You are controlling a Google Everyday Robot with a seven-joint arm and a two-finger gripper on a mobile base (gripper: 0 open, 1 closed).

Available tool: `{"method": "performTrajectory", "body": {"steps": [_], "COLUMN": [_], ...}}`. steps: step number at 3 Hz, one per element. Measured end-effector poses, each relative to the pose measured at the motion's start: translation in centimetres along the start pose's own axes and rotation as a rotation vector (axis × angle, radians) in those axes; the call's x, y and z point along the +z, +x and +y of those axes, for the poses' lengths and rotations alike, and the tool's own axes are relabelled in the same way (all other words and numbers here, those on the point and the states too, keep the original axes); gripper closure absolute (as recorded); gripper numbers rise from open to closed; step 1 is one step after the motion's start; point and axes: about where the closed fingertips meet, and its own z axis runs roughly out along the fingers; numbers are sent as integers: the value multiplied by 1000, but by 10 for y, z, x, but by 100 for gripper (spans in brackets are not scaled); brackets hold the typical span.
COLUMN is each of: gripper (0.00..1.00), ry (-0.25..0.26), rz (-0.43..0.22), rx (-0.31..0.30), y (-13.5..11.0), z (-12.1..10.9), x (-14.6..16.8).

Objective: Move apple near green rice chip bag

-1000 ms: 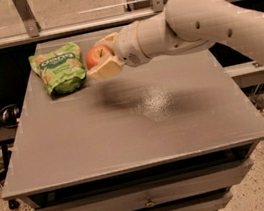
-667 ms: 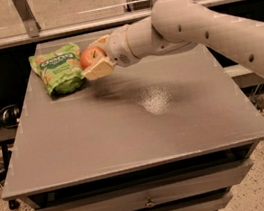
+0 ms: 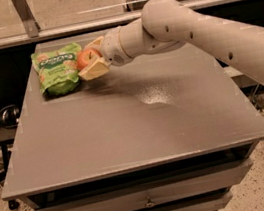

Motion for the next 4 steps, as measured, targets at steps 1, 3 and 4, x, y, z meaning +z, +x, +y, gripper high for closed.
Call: {"method": "performTrajectory", "body": {"steps": [1, 3, 4], "gripper": [81, 35, 12], "ry": [-26, -83, -99], "rz": [22, 69, 86], "rx": [-13, -10, -7], "y": [1, 10, 15], "z": [1, 8, 10], "x": [6, 11, 10]}}
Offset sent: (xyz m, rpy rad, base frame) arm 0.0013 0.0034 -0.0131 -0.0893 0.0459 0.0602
